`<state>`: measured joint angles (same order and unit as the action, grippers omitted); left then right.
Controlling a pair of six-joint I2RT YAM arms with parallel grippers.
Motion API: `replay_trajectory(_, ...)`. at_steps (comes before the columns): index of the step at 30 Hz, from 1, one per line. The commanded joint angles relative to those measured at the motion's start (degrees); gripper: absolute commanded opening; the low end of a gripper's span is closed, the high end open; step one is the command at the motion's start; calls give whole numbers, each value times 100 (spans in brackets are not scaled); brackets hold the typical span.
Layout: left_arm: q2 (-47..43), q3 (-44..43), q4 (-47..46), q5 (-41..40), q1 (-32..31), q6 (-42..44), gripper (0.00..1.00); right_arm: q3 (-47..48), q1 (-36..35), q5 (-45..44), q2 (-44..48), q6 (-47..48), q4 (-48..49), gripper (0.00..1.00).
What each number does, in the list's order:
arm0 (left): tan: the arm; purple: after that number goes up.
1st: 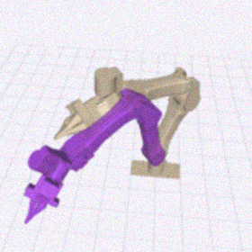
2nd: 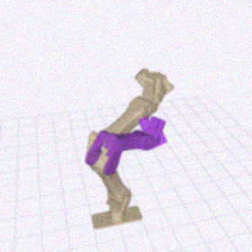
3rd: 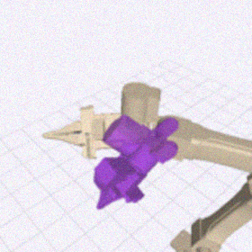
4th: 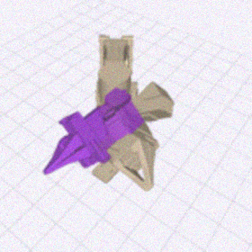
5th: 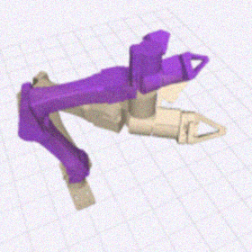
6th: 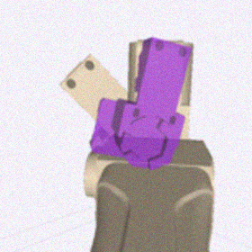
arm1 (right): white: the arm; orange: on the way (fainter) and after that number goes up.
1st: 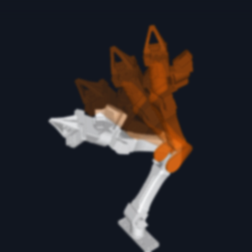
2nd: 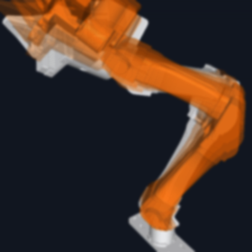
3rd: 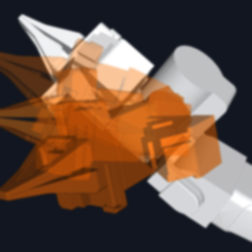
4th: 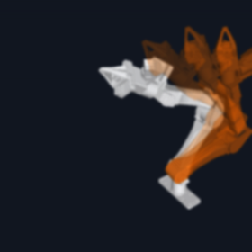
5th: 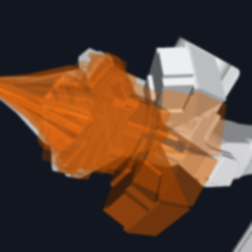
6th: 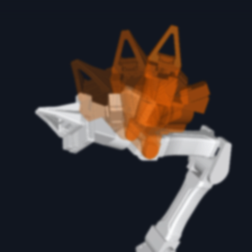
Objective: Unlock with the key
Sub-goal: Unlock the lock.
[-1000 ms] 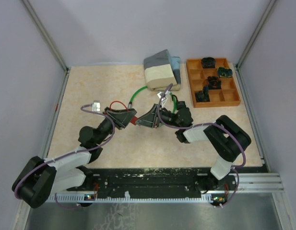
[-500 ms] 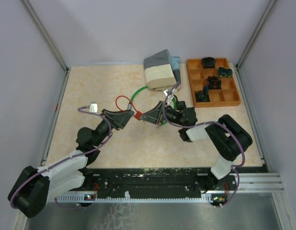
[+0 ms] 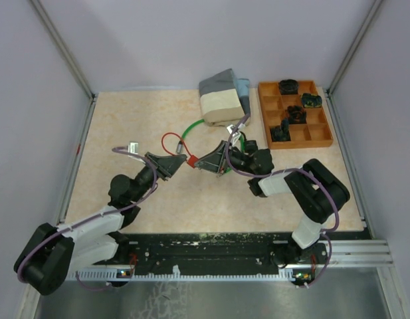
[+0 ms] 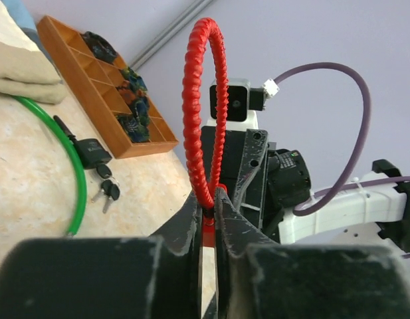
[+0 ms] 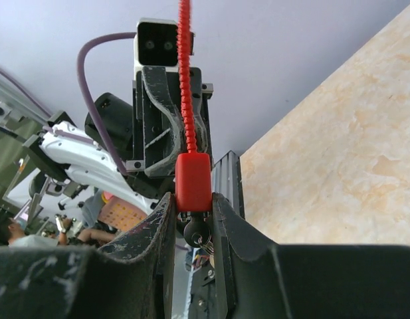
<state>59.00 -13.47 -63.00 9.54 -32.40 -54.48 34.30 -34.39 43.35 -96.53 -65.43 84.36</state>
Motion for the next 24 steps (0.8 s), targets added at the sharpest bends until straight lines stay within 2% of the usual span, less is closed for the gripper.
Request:
replay_trajectory(1,62,-58,-517,213,160,-192,7,-73,44,184,140,237,552,0)
replay_trajectory(5,-79,78,-599,206,392,-382,2,-227,106,303,138,237,661,0)
replay_trajectory(13,-390,340,-608,-61,673,-993,2,-322,126,449,397,505,575,0)
replay_trajectory(16,-504,232,-333,44,708,-822,2,-287,125,564,410,614,468,0)
replay_trajectory(21,-411,-236,260,668,698,-502,0,-108,31,606,469,936,-37,0)
replay_trajectory(24,-297,-277,302,549,694,-474,0,-18,-23,680,460,1035,-220,0)
